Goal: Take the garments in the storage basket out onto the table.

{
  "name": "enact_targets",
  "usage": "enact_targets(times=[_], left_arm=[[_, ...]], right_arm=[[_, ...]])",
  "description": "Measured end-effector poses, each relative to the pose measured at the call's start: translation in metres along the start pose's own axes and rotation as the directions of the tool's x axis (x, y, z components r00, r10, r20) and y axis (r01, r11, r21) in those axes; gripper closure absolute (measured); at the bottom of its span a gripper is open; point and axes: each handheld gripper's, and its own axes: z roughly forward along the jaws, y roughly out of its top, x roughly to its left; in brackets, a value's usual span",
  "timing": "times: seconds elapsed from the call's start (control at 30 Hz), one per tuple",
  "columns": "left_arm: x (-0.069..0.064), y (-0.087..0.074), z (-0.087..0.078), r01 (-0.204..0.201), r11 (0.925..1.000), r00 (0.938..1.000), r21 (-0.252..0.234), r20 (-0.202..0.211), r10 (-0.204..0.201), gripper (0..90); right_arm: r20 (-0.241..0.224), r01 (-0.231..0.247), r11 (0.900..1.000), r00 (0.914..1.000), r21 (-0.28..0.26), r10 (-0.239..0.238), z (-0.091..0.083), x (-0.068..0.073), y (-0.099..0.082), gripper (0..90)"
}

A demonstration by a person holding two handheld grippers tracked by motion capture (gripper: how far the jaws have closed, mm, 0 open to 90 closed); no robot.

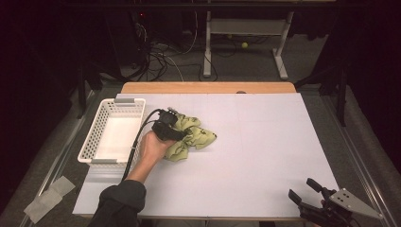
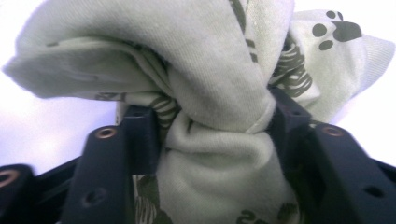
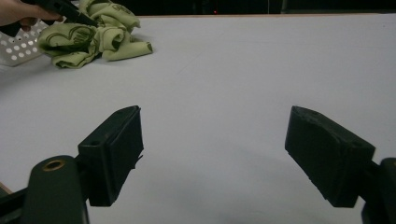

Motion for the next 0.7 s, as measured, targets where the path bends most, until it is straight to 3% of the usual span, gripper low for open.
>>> enact_targets(times=[0.2,0.47,0.57,0.7], left_arm=[[0.003,-0.002,-0.009,0.002,0.9999,1.0000,-0.014,0.004,-0.001,32.1],[0.000,-0.004,-0.026,-0.015,0.9994,0.9999,-0.030,0.009,0.015,29.5],[0.002,-0.004,-0.031,-0.015,0.9993,0.9994,-0.033,0.030,0.016,26.8],[0.010,-0.006,-0.040,0.016,0.9980,0.9974,-0.062,0.071,-0.012,23.6]], right_arm=[[-0.001,0.001,1.0000,1.0000,0.000,-0.001,0.000,0.000,0.000,19.6],[0.002,-0.009,1.0000,1.0000,0.000,0.009,0.001,0.000,0.000,19.6],[0.006,-0.019,0.9998,0.9998,-0.001,0.019,0.001,-0.002,0.000,19.6],[0.014,-0.027,0.9996,0.9995,-0.003,0.027,0.000,-0.002,0.000,19.8]])
